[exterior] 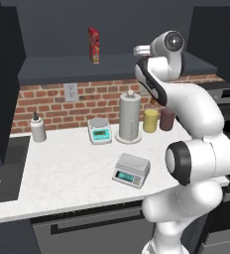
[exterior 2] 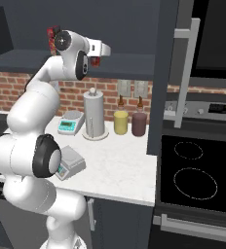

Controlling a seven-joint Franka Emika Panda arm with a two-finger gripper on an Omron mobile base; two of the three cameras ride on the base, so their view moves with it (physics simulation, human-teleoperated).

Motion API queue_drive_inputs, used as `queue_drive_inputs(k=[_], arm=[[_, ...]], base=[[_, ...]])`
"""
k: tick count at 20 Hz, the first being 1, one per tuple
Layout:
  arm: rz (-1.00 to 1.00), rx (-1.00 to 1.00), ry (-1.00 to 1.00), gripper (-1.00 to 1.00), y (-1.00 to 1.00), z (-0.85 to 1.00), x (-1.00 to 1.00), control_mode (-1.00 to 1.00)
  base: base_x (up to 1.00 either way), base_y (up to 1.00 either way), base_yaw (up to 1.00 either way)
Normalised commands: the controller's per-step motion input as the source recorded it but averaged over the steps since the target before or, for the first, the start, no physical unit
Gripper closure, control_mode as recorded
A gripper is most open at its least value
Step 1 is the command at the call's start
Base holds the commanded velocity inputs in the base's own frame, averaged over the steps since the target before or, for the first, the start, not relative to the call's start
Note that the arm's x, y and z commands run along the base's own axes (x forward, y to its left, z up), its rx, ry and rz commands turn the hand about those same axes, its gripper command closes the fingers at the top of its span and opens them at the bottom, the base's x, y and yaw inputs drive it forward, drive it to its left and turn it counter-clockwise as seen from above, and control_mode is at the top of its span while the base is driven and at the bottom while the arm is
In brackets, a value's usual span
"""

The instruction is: Pick the yogurt and place it on the digital scale for weighing, and close the cabinet.

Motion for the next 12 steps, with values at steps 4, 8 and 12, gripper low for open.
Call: queue_drive_inputs(k=[4, 8, 12], arm=[[0.00, 0.00, 0.00, -1.00, 0.00, -0.02, 0.12, -1.00], [0.00, 0.00, 0.00, -1.00, 0.00, -0.09, 0.17, -1.00], [0.00, 0.00, 0.00, 1.00, 0.00, -0.10, 0.20, -1.00]], base=[[0.00, 0.00, 0.00], [0.00, 0.00, 0.00], [0.00, 0.00, 0.00]])
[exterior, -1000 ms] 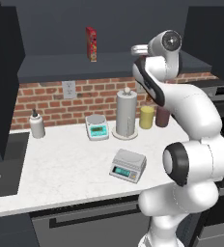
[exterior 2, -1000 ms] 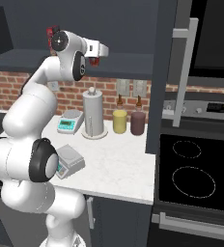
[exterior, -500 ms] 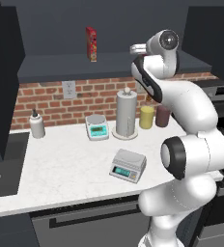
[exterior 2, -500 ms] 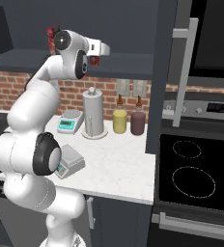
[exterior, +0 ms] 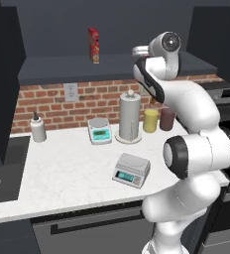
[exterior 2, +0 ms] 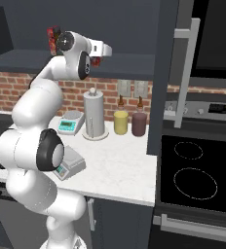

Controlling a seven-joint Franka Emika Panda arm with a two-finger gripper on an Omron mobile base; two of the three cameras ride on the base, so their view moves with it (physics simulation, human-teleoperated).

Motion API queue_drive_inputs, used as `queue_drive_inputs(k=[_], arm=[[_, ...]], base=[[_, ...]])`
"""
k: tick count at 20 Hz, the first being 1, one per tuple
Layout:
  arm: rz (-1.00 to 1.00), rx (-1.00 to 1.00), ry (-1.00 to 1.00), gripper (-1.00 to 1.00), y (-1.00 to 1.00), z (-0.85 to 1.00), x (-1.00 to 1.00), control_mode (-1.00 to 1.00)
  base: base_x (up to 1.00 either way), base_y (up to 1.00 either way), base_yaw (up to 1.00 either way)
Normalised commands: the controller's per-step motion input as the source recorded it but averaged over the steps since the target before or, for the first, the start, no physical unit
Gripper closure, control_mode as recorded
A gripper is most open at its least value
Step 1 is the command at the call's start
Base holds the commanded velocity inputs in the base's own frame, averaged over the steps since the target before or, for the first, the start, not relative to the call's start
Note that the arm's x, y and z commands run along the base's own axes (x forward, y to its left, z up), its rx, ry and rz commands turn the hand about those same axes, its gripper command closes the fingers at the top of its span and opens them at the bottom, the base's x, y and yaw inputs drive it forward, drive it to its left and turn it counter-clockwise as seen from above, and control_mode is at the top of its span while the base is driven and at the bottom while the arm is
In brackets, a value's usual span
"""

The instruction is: Pick the yogurt and place it on the digital scale for weighing, and close the cabinet.

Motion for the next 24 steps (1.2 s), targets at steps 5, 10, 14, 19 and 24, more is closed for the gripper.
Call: queue_drive_inputs(k=[5, 10, 14, 19, 24], arm=[[0.00, 0.00, 0.01, 1.00, 0.00, -0.03, 0.12, -1.00], [0.00, 0.00, 0.01, 1.00, 0.00, 0.00, -0.03, -1.00], [0.00, 0.00, -0.15, 1.00, 0.05, 0.01, -0.51, -1.00], [0.00, 0.00, -0.18, 1.00, 0.06, 0.05, -0.60, -1.00], [0.00, 0.00, -0.25, 1.00, 0.00, 0.15, -0.89, -1.00]], base=[[0.00, 0.00, 0.00], [0.00, 0.00, 0.00], [0.00, 0.00, 0.00], [0.00, 0.00, 0.00], [0.00, 0.00, 0.00]])
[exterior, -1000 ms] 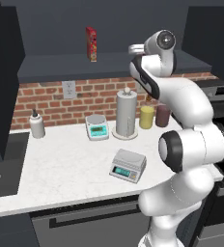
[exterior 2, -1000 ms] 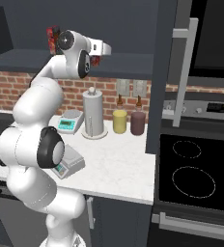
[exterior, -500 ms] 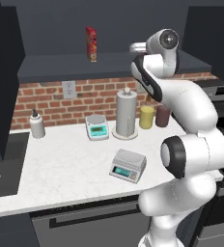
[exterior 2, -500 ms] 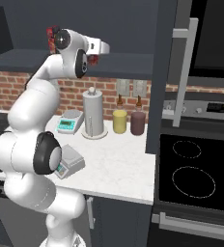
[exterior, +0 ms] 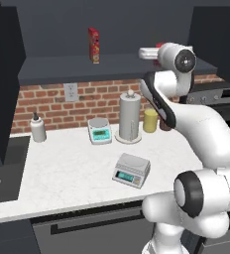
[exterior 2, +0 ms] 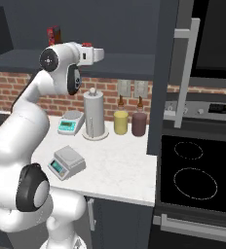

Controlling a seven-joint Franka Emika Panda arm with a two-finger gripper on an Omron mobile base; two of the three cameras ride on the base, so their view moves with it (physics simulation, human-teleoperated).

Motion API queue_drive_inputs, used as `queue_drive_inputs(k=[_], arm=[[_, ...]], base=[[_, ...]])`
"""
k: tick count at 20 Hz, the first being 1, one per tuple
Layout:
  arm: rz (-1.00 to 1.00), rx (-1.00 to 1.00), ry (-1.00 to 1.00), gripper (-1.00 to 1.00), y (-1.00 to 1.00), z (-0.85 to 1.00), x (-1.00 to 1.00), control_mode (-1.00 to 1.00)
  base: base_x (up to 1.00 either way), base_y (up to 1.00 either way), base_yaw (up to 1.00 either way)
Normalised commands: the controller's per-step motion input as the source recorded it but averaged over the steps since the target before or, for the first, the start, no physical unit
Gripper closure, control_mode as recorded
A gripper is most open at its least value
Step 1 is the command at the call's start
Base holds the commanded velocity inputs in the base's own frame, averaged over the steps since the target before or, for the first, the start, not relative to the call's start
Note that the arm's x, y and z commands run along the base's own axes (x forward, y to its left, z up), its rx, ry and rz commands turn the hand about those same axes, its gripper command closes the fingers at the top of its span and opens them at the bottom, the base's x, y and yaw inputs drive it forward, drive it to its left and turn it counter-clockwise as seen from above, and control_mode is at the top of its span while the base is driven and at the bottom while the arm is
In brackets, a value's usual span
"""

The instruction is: Pick the yogurt and place it on the digital scale for weighing, and close the cabinet.

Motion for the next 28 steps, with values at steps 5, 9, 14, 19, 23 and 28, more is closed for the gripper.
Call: queue_drive_inputs(k=[5, 9, 14, 19, 23, 28], arm=[[0.00, 0.02, -0.21, 1.00, 0.00, 0.42, -1.00, -1.00], [0.00, 0.00, -0.02, 1.00, 0.05, 0.62, -1.00, -1.00], [0.00, 0.00, 0.11, 1.00, 0.04, 0.52, -1.00, -1.00], [0.00, 0.08, 0.24, 1.00, 0.02, 0.29, -1.00, -1.00], [0.02, 0.08, 0.15, 1.00, 0.01, -0.07, -1.00, -1.00], [0.20, 0.02, -0.08, 1.00, 0.14, -0.70, -0.95, -1.00]], base=[[0.00, 0.00, 0.00], [0.00, 0.00, 0.00], [0.00, 0.00, 0.00], [0.00, 0.00, 0.00], [0.00, 0.00, 0.00], [0.00, 0.00, 0.00]])
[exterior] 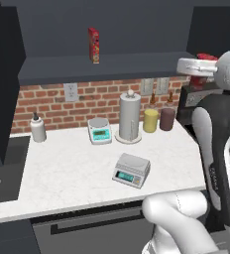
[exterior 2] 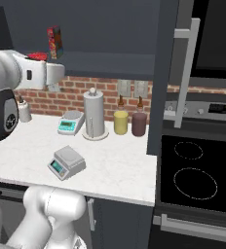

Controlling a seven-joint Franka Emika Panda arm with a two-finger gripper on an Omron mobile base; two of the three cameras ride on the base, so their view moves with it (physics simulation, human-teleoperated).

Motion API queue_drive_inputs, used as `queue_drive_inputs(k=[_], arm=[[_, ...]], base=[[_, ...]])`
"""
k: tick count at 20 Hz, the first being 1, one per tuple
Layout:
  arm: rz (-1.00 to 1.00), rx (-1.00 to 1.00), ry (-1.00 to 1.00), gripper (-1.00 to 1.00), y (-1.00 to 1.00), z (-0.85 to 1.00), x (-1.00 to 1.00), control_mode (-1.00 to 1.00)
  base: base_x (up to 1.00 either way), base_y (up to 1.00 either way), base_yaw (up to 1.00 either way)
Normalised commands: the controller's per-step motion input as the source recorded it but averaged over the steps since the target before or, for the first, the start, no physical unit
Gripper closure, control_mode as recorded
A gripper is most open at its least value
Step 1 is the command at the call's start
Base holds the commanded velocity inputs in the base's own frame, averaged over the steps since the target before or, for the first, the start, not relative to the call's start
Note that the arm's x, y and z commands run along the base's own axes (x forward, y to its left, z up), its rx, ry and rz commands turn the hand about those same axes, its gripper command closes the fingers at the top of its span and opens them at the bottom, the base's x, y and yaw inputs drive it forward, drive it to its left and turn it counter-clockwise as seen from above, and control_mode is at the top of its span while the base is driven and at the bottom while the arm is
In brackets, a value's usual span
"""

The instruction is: Pick the yogurt and place it on the digital scale for weighing, and close the cabinet.

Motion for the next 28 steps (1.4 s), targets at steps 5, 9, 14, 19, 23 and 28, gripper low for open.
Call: queue_drive_inputs(k=[5, 9, 14, 19, 23, 28], arm=[[0.40, 0.00, -0.23, 1.00, 0.10, -1.00, -0.32, -1.00], [0.40, 0.00, -0.06, 1.00, 0.07, -1.00, 0.00, -1.00], [0.31, 0.00, -0.02, 1.00, 0.22, -0.83, 0.12, -1.00], [0.27, 0.00, 0.05, 1.00, 0.44, -0.95, 0.49, -1.00], [0.23, 0.00, -0.02, 1.00, 0.62, -1.00, 0.32, -1.00], [0.12, 0.00, -0.01, 1.00, 0.67, -0.79, 0.31, -1.00]], base=[[0.00, 0.00, 0.00], [0.00, 0.00, 0.00], [0.00, 0.00, 0.00], [0.00, 0.00, 0.00], [0.00, 0.00, 0.00], [0.00, 0.00, 0.00]])
